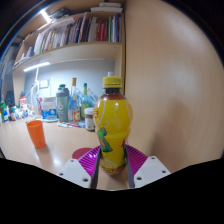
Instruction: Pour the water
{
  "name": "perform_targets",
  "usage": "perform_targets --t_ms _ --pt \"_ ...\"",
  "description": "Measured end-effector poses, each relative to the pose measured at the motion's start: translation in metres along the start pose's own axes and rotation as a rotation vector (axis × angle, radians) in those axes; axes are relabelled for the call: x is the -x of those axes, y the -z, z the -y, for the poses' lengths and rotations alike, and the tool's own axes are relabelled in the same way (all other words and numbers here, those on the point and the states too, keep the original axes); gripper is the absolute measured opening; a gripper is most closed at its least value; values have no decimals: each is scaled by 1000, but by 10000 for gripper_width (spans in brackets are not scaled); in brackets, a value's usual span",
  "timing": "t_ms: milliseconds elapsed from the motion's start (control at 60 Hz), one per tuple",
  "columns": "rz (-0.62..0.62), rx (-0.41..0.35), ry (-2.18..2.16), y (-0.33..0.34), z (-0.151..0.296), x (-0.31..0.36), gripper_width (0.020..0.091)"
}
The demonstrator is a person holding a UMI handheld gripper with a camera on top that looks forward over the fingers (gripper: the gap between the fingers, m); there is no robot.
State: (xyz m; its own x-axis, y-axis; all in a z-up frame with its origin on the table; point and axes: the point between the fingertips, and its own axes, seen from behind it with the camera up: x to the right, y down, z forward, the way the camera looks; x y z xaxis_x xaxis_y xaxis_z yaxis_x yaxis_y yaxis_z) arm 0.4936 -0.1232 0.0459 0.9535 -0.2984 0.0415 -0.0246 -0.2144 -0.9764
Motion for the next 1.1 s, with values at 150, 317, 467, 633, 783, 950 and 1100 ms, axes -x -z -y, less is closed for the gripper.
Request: perform_targets --t_ms 150,317,467,633,783,950,1100 --pt "-1 -66 26 27 42 15 429" --pt "-84 -133 352 42 116 27 428" --pt "-199 -144 831 30 168 45 428" --pt "-328 -170 1441 10 203 84 427" --pt "-347 -169 1864 -14 198 125 425" --pt "-365 -159 2173 -30 193 150 425" --pt "-365 -144 2239 -34 192 155 427"
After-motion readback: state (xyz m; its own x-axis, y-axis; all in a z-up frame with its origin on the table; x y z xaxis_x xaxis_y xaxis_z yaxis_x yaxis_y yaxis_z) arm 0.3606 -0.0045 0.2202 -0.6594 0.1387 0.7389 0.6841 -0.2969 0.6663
